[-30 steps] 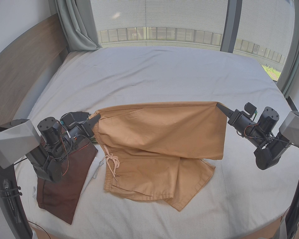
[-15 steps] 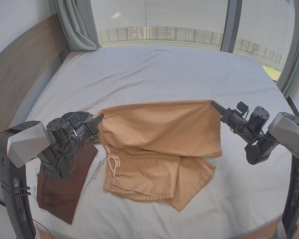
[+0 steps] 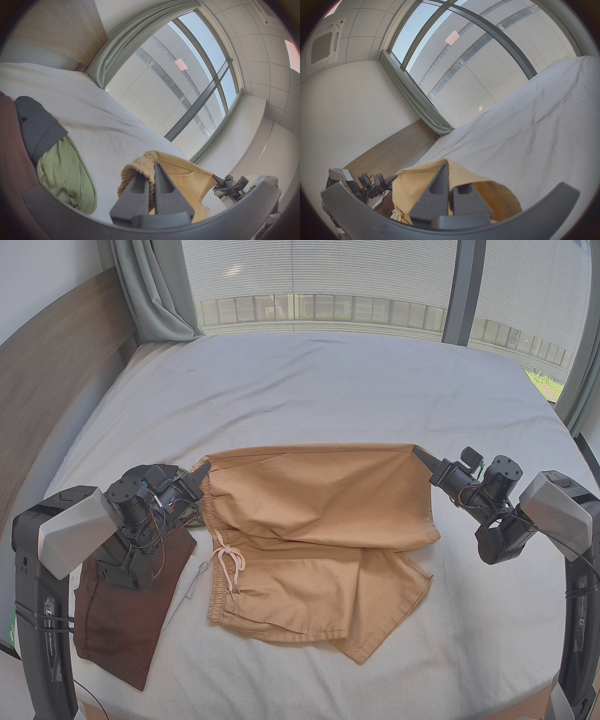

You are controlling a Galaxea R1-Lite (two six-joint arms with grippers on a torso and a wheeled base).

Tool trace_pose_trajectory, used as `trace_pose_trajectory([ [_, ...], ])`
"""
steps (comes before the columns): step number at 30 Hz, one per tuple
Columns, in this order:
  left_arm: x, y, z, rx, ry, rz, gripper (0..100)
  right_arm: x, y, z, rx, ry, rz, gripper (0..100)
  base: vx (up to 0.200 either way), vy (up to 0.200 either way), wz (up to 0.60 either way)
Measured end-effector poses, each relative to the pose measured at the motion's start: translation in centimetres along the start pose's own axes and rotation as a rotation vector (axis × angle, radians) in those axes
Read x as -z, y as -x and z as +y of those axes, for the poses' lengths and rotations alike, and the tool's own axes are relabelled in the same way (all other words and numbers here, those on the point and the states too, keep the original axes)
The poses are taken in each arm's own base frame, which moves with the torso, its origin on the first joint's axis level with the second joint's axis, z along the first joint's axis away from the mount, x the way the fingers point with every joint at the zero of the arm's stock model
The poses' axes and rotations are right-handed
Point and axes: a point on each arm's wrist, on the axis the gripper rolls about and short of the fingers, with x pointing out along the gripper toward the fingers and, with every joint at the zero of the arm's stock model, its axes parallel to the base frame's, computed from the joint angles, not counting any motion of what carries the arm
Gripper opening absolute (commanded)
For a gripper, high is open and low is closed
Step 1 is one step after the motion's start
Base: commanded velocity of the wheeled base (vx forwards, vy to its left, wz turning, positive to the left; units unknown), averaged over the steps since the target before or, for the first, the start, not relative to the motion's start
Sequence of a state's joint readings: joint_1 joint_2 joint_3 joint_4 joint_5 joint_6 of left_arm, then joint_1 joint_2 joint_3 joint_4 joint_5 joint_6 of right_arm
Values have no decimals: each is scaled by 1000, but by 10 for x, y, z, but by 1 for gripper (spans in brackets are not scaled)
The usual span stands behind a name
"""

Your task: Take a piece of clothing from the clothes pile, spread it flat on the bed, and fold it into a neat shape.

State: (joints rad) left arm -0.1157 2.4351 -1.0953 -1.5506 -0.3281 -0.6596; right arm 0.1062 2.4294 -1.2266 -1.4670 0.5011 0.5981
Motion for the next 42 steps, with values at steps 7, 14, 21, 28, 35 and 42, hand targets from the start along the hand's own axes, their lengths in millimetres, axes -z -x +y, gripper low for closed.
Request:
trace_pose_trajectory([
  [7,6,-4,8,-2,6,0,0,5,-10,-7,-4,-1,2,0,0,0,0],
  [14,9,-6,12,-5,7,1,0,8,-16,-11,-6,0,0,100,0,0,0],
  [21,13,-7,15,-16,28,17,100,8,-19,-13,6,-4,-1,100,0,0,0],
  [28,18,-6,16,-35,62,42,100,15,-7,-8,32,-28,41,100,0,0,0],
  [35,21,6,15,-63,82,87,100,20,10,13,43,-55,95,100,0,0,0],
  [42,19,42,-1,-58,119,200,100,24,33,38,39,-72,133,100,0,0,0],
])
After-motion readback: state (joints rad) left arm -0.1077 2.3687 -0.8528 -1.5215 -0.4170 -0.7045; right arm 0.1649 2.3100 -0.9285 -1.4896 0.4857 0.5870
